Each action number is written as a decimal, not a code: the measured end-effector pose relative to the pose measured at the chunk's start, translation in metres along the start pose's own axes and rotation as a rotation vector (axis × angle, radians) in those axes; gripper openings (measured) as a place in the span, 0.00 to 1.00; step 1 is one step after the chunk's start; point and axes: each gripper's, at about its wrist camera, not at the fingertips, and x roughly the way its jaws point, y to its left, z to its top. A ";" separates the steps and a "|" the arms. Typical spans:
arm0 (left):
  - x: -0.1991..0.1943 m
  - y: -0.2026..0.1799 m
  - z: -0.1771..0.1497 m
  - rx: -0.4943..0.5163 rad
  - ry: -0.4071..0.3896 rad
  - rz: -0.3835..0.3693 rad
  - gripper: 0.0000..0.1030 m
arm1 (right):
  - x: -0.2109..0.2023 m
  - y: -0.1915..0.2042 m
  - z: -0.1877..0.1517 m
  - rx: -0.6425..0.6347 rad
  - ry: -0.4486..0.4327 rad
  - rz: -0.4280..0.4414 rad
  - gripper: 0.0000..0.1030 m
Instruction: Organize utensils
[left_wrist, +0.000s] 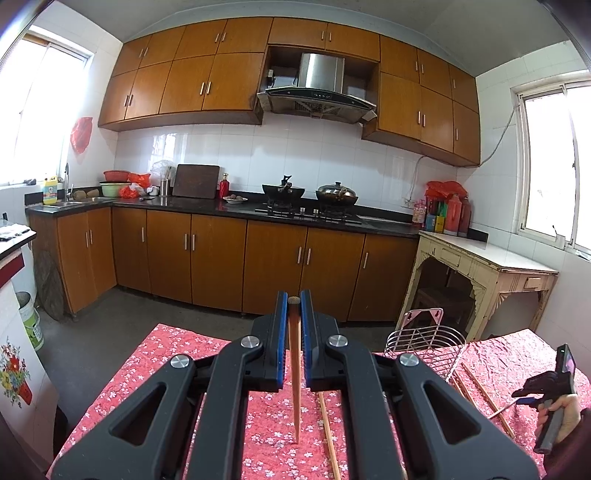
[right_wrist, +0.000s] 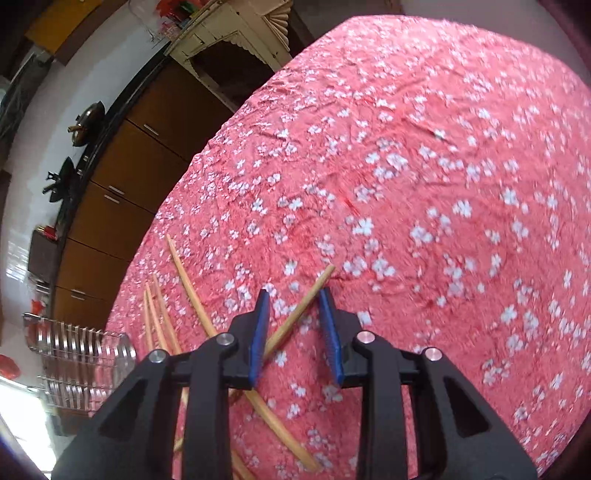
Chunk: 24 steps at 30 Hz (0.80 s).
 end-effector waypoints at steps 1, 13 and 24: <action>0.000 0.000 0.000 0.000 0.001 -0.001 0.07 | 0.001 0.002 0.001 -0.012 -0.010 -0.017 0.17; 0.003 0.002 0.002 -0.005 0.000 0.003 0.07 | 0.007 -0.004 0.028 -0.085 -0.047 0.055 0.06; 0.003 0.002 0.002 -0.002 0.000 0.004 0.07 | 0.020 0.015 0.027 -0.247 -0.058 -0.087 0.07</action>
